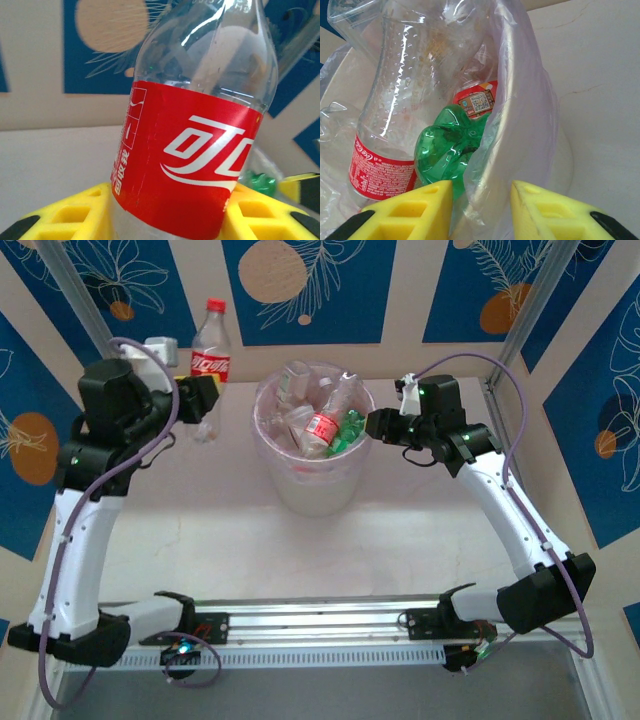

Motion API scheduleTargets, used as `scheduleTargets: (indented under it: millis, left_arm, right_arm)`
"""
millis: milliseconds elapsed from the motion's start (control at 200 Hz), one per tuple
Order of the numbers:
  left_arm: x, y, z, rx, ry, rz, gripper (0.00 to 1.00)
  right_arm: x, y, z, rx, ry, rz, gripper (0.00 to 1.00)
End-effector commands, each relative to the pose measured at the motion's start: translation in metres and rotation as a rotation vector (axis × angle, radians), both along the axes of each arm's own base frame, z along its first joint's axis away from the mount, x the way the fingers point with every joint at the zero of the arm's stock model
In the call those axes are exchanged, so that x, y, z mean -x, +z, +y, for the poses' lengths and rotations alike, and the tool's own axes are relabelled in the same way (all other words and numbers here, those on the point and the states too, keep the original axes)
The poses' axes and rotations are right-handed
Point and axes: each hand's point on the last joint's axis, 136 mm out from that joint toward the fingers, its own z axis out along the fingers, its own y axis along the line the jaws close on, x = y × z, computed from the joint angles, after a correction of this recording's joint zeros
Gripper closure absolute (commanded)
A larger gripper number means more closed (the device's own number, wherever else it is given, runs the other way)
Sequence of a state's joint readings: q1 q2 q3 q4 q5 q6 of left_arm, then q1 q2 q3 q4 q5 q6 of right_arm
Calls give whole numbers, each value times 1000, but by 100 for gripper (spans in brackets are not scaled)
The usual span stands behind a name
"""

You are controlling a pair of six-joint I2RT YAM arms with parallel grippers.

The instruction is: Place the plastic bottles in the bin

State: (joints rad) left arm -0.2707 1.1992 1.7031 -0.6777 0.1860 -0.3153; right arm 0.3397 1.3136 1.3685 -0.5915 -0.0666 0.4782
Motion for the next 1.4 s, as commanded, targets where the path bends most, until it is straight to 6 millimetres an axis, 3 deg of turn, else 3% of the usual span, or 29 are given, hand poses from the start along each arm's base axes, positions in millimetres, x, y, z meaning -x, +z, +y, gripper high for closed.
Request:
scheduleTargets:
  millis: [0,140,280,495,925,1060,1306,1396]
  left_arm:
    - [-7,17,-39,63,-112,-33,58]
    - [-15,11,-78,62,-196,-10,58]
    - [-31,-15,-105,32,-240,49,58]
    - [-47,-60,-127,-8,-291,176,56]
    - [-63,-118,-146,-39,-306,333,48]
    - [-65,-127,-153,-43,-311,357,42]
    - [-68,-124,-151,-44,-294,345,22]
    - [-68,-116,-150,-45,-290,317,6]
  right_arm:
    - [3,3,-1,11,-12,11,63]
    - [2,2,1,16,-13,11,63]
    - [3,2,2,17,-11,10,63]
    - [2,1,3,16,-9,9,63]
    - [-1,-1,6,11,-4,13,63]
    - [-1,0,6,10,-5,10,63]
    - [-1,-3,6,10,-4,15,63]
    - [-1,-1,5,10,-4,11,63]
